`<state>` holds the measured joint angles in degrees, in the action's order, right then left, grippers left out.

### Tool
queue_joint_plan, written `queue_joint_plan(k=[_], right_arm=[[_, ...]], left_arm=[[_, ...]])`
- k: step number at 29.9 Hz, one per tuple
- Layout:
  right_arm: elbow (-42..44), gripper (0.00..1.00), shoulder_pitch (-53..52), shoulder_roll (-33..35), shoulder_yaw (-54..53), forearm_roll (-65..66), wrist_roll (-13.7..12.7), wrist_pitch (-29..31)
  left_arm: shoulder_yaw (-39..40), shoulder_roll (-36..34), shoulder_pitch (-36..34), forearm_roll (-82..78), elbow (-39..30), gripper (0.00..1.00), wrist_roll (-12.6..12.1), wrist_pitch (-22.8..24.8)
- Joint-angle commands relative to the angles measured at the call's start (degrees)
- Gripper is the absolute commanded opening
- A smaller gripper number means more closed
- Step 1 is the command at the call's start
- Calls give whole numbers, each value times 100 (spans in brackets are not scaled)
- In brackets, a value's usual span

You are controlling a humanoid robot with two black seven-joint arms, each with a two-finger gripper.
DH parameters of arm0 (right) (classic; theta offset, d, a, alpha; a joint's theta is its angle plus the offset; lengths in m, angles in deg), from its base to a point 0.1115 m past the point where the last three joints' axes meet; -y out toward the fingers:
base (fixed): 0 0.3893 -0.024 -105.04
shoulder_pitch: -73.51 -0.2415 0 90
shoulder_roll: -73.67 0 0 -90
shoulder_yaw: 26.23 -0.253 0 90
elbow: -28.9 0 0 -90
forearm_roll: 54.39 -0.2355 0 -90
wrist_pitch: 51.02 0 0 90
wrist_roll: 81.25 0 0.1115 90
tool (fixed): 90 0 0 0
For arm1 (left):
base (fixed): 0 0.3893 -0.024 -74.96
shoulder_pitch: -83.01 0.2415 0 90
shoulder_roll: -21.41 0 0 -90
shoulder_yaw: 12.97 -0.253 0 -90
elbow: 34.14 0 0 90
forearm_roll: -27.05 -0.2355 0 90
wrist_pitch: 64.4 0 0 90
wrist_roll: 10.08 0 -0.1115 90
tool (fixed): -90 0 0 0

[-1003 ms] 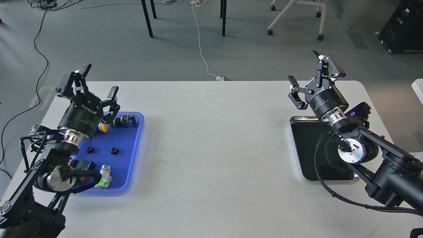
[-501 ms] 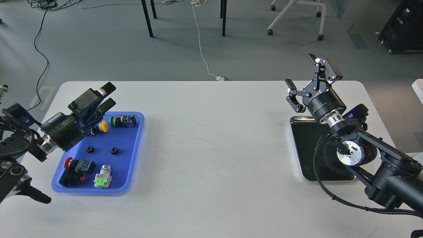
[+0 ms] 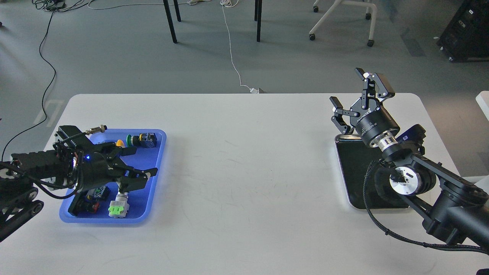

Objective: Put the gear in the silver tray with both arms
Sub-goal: 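Grasp a small black gear in the blue tray with the left gripper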

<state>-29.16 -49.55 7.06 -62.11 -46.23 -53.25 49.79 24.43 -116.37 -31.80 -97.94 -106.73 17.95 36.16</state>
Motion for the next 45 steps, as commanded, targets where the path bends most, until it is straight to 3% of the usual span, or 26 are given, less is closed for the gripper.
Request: queue_joint_plan(k=[1, 18, 29, 40, 45], right_arm=[[-3, 99, 1, -10, 2, 1, 0, -9], [-20, 99, 1, -28, -15, 1, 0, -35], [-29, 99, 1, -45, -15, 1, 0, -44], [-20, 99, 9, -54, -15, 1, 0, -44], [-20, 99, 10, -54, -15, 1, 0, -44]], left_arm=[[-284, 23, -208, -1, 324, 97, -3, -19], [-760, 348, -507, -1, 1238, 84, -3, -203], [-777, 348, -472, -1, 1502, 67, -3, -212], [-927, 348, -498, -1, 1564, 67, -3, -309], [-935, 366, -472, -1, 1599, 62, -3, -309]])
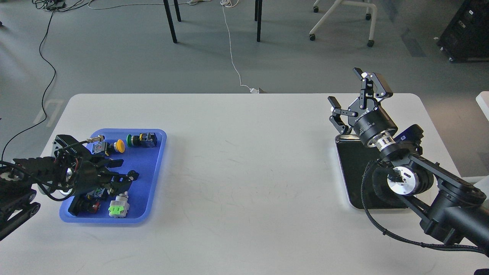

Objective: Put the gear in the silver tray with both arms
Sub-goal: 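Grasp a small black gear in the blue tray with the left gripper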

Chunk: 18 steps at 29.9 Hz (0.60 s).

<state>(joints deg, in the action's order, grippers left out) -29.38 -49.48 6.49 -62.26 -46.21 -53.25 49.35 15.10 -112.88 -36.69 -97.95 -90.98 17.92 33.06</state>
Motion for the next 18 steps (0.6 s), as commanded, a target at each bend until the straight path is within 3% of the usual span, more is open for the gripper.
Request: queue_joint_plan(k=[1, 12, 18], right_arm=[[1, 99, 2, -6, 0, 0, 0, 0], [1, 99, 2, -6, -8, 0, 0, 0], [1, 99, 2, -6, 0, 0, 0, 0]], left_arm=[[-3, 26, 17, 0, 24, 62, 0, 1], [-82, 53, 26, 0, 24, 61, 0, 1], [-82, 70, 26, 0, 85, 43, 0, 1]])
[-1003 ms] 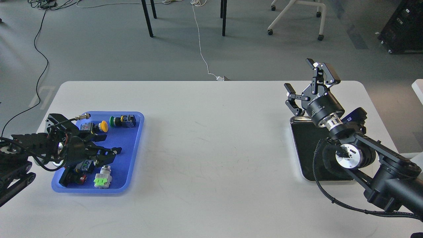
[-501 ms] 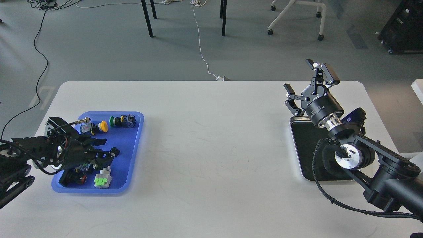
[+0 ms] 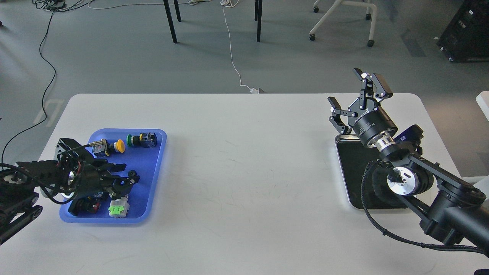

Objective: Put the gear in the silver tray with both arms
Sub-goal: 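Grasp a small black gear in the blue tray with the left gripper, then carry the black gear with the left gripper toward the table center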

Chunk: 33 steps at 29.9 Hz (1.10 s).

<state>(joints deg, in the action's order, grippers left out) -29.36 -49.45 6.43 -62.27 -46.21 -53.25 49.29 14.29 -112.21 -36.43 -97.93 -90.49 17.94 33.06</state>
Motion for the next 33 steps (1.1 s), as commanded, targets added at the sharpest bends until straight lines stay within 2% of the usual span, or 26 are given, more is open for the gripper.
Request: queue_joint_plan(k=[1, 4, 10, 20, 25, 29, 33], right_arm=[[0, 99, 0, 0, 0, 0, 0, -3], [0, 99, 0, 0, 0, 0, 0, -3], [0, 99, 9, 0, 0, 0, 0, -3], [8, 99, 0, 0, 0, 0, 0, -3], [26, 99, 0, 70, -17, 0, 0, 6], [35, 99, 17, 246, -70, 0, 0, 15], [236, 99, 17, 387, -87, -18, 0, 59]], left_arm=[[-1, 3, 0, -2, 45, 40, -3, 1], [-1, 3, 0, -2, 45, 26, -3, 1], [-1, -6, -35, -2, 45, 19, -3, 1], [16, -15, -430, -2, -122, 17, -3, -8], [16, -85, -974, -2, -859, 18, -3, 45], [-10, 11, -1379, -2, -1316, 18, -3, 281], [-378, 677, -1906, -2, -1520, 18, -3, 730]])
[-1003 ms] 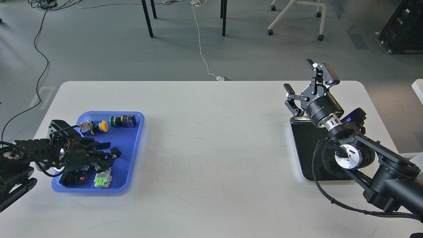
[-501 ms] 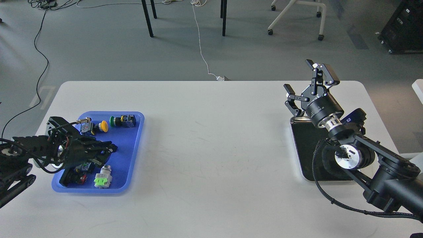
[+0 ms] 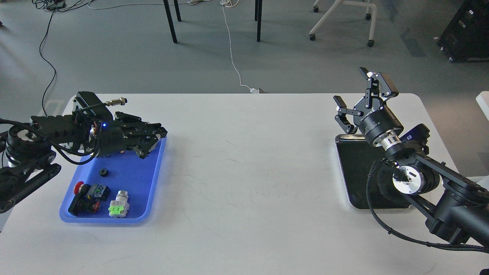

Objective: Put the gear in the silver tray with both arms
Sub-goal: 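Carry the black gear with the left gripper toward the table center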

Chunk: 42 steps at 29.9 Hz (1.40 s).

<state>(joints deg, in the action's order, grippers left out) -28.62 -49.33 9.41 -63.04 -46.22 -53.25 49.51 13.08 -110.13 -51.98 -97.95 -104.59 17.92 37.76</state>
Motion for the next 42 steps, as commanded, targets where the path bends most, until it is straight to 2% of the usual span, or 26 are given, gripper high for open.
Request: queue_joint_plan(k=[1, 6, 15, 24, 31, 42], right_arm=[[267, 99, 13, 97, -19, -17, 0, 63], [645, 99, 40, 124, -97, -35, 0, 510], [1269, 99, 40, 124, -625, -70, 0, 1530], [1296, 99, 93, 132, -660, -79, 0, 1592], [1296, 99, 128, 132, -660, -79, 0, 1592], [1296, 99, 154, 115, -634, -70, 0, 1592]], left_arm=[[-371, 654, -465, 0, -100, 18, 0, 286], [-811, 1489, -940, 0, 75, 18, 0, 418], [-1268, 2781, -1161, 0, 945, 18, 0, 568], [-1506, 3872, -1161, 0, 2140, 19, 0, 542], [-1760, 4154, -1143, 0, 2721, 20, 0, 419], [-1805, 4154, -1082, 0, 2765, 21, 0, 375]])
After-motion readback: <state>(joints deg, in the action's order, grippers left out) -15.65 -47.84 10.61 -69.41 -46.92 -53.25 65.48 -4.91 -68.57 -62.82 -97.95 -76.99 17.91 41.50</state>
